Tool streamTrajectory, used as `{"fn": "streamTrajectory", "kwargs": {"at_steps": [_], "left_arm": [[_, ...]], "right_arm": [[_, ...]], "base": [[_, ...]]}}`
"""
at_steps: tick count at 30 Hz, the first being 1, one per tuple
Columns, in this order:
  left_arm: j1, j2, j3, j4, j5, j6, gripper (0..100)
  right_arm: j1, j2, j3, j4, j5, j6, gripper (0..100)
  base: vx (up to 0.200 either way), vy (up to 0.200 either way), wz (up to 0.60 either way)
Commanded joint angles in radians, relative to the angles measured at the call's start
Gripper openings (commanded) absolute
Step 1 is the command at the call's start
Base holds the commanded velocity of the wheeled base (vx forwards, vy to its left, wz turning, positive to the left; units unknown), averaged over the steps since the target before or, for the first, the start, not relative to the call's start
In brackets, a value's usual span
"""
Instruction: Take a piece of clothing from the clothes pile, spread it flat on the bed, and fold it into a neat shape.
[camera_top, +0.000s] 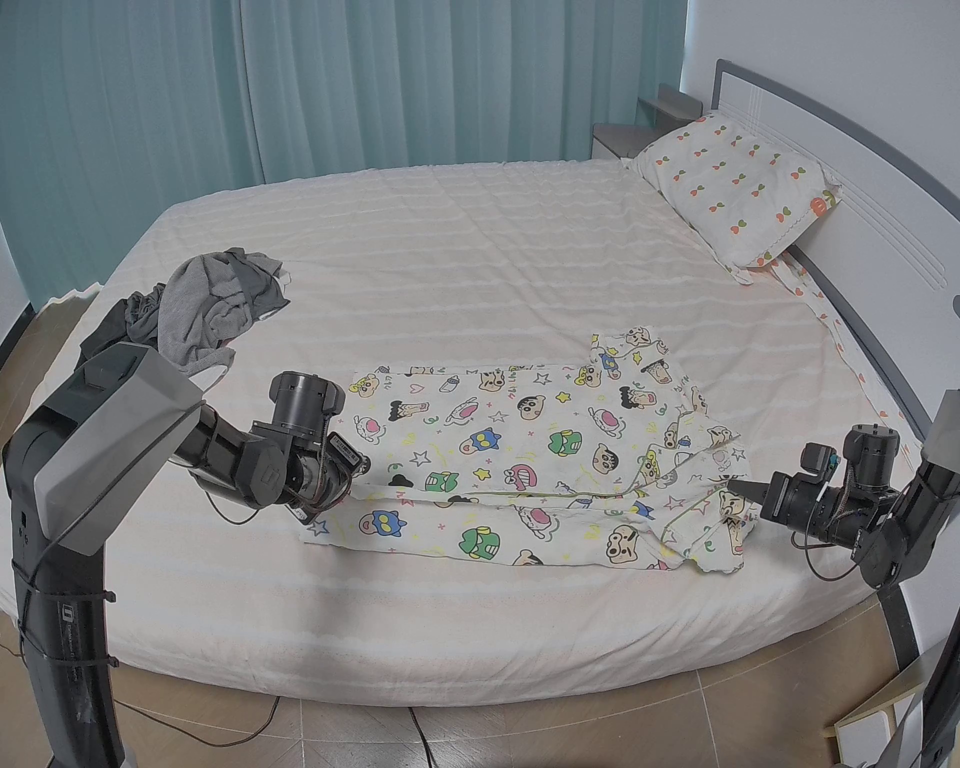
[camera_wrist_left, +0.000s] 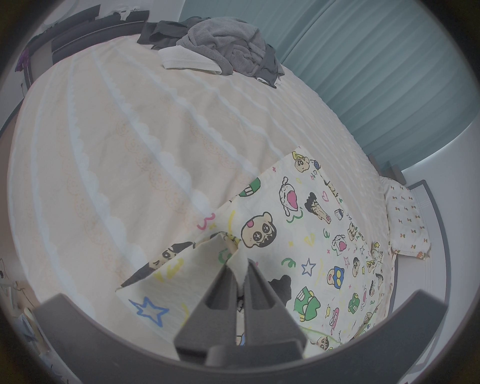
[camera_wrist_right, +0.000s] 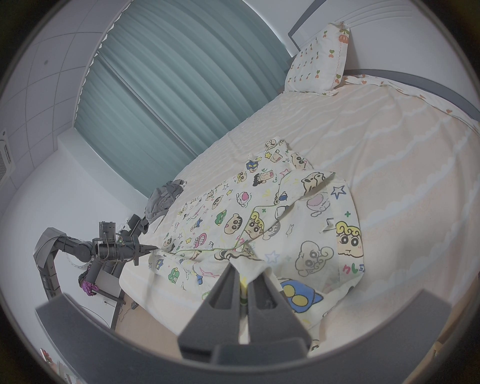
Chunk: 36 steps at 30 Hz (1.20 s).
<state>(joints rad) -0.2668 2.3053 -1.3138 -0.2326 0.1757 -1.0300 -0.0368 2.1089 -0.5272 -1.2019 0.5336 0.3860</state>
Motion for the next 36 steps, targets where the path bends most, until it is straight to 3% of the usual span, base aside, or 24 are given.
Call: {"fn": "streamTrajectory", "kwargs": {"at_steps": [1, 3, 4, 13, 23, 30, 36], "left_arm": [[0.004, 0.02, -0.015, -0.001, 0.001, -0.015, 0], [0.009, 0.025, -0.024, 0.001, 0.001, -0.024, 0], [0.011, 0.028, -0.027, 0.001, 0.001, -0.028, 100], [0.023, 0.029, -0.027, -0.001, 0.002, -0.042, 100], [0.051, 0.023, -0.021, -0.001, 0.005, -0.071, 100], [0.1, 0.0, -0.01, -0.001, -0.001, -0.093, 100], [0.176, -0.067, 0.039, -0.002, -0.078, -0.099, 100]], "right_arm": [[-0.003, 0.023, -0.028, -0.001, -0.007, 0.002, 0], [-0.003, 0.026, -0.033, -0.001, -0.007, 0.004, 0], [-0.003, 0.029, -0.034, -0.001, -0.007, 0.004, 0], [-0.002, 0.049, -0.059, -0.01, -0.006, 0.025, 0], [-0.002, 0.12, -0.105, -0.119, -0.007, 0.087, 0], [-0.002, 0.174, -0.158, -0.12, -0.009, 0.087, 0], [-0.002, 0.2, -0.218, -0.119, -0.009, 0.087, 0]], "base": [[0.0, 0.0, 0.0], [0.0, 0.0, 0.0], [0.0, 0.0, 0.0], [0.0, 0.0, 0.0], [0.0, 0.0, 0.0], [0.0, 0.0, 0.0], [0.0, 0.0, 0.0]]}}
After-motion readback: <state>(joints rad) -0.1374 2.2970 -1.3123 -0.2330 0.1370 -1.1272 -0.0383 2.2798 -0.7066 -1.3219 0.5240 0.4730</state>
